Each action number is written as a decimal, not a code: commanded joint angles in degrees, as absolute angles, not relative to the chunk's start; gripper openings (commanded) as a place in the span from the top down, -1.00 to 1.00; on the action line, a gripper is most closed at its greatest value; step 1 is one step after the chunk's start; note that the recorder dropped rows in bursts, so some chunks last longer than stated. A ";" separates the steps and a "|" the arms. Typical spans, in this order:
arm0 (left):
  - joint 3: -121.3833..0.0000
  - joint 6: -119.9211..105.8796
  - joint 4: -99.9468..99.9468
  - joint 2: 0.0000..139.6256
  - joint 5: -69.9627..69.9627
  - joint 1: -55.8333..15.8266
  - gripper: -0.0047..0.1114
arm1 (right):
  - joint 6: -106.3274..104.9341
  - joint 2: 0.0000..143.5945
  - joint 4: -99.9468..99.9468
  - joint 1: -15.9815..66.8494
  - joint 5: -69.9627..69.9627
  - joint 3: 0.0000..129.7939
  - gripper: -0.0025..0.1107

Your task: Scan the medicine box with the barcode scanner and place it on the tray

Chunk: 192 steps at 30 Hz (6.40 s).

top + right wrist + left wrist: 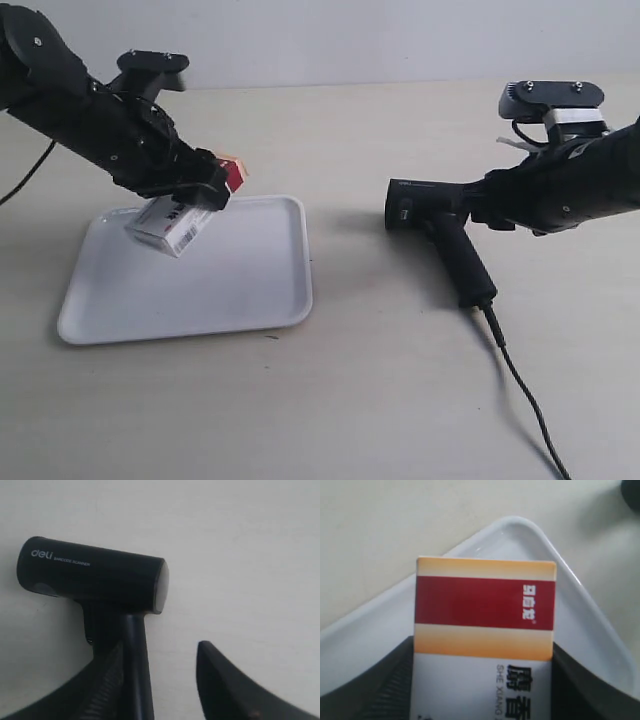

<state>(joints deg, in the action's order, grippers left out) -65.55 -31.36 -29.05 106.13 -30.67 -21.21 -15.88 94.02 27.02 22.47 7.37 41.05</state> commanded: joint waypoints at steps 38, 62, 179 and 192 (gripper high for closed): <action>-65.31 -14.28 -29.18 108.69 -26.53 -20.96 0.91 | -25.95 113.95 24.01 26.70 11.49 55.32 0.09; -65.31 -14.18 -29.18 108.69 -25.78 -20.96 0.91 | -22.53 114.72 23.92 26.70 12.81 55.32 0.28; -63.29 -47.94 -22.06 115.30 -27.30 -24.52 0.37 | 25.91 110.08 -16.69 34.67 18.84 56.94 0.62; -63.29 -47.55 -23.58 115.30 -27.12 -24.52 -0.50 | 25.91 110.08 -16.56 34.67 18.15 56.94 -0.48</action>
